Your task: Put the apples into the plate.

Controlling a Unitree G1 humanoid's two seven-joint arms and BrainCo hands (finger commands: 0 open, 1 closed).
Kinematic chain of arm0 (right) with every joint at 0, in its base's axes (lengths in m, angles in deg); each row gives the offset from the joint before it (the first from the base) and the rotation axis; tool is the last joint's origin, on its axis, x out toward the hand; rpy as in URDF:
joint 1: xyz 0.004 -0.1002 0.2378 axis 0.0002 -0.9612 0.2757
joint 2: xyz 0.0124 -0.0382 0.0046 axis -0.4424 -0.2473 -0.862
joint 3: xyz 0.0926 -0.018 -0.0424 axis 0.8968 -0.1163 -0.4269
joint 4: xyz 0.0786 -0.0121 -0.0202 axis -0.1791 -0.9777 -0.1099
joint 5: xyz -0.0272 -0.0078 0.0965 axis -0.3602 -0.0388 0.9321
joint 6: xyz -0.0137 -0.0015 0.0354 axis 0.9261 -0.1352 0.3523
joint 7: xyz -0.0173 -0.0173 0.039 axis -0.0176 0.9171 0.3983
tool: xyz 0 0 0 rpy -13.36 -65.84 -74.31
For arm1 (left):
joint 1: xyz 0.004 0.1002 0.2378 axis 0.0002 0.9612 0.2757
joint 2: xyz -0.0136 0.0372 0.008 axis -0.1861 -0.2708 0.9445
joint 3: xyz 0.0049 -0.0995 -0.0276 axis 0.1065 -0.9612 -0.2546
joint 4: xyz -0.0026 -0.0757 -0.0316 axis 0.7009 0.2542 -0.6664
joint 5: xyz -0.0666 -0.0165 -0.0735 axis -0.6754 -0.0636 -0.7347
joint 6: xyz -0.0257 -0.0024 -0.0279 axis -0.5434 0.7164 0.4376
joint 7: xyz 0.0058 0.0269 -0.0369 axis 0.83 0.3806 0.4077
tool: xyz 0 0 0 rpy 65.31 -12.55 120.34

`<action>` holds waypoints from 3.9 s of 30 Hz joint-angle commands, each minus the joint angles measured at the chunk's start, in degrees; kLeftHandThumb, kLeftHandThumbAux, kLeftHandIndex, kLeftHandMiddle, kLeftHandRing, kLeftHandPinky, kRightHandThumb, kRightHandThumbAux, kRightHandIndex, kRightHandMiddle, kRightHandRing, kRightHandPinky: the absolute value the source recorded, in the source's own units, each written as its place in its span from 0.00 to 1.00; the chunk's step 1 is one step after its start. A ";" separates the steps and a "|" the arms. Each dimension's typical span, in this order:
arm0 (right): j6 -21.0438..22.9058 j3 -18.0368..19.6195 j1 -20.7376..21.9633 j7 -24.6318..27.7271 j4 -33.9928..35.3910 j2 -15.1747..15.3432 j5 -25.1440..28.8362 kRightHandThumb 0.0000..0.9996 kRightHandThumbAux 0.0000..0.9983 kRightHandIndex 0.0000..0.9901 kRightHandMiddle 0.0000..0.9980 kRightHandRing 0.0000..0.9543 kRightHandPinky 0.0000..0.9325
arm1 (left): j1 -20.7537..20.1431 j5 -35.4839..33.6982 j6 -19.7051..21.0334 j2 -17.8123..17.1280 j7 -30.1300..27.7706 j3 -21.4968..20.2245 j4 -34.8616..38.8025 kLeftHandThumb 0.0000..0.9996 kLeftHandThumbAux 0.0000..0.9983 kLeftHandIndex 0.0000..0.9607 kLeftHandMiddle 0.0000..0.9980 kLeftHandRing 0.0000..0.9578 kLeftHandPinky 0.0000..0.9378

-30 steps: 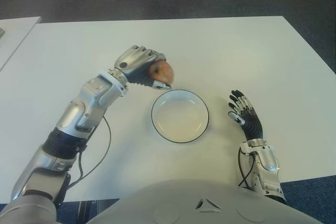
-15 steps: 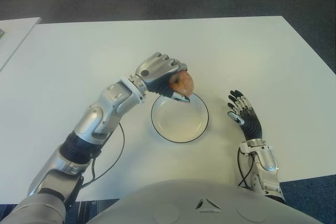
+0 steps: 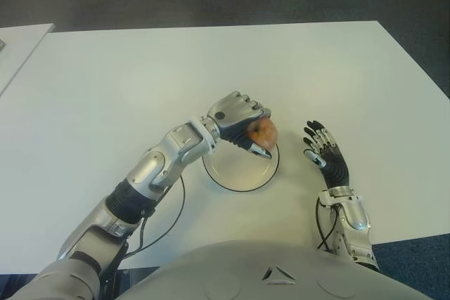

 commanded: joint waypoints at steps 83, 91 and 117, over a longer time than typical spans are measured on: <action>4.65 -1.93 -4.62 -0.85 -2.11 -1.82 0.04 0.21 0.61 0.09 0.11 0.08 0.09 | 4.70 2.89 -4.01 -6.28 -2.67 1.04 -3.45 0.19 0.18 0.00 0.00 0.00 0.00; 4.74 -1.68 -4.49 -0.44 -2.42 -1.88 0.35 0.22 0.61 0.09 0.11 0.07 0.08 | 5.54 2.51 -5.06 -5.96 0.76 0.17 -3.41 0.19 0.16 0.00 0.00 0.00 0.00; 5.44 -1.35 -4.49 0.14 -2.61 -1.70 0.66 0.22 0.61 0.08 0.11 0.07 0.08 | 6.55 2.24 -5.33 -5.80 1.17 -1.17 -2.34 0.18 0.13 0.00 0.00 0.00 0.00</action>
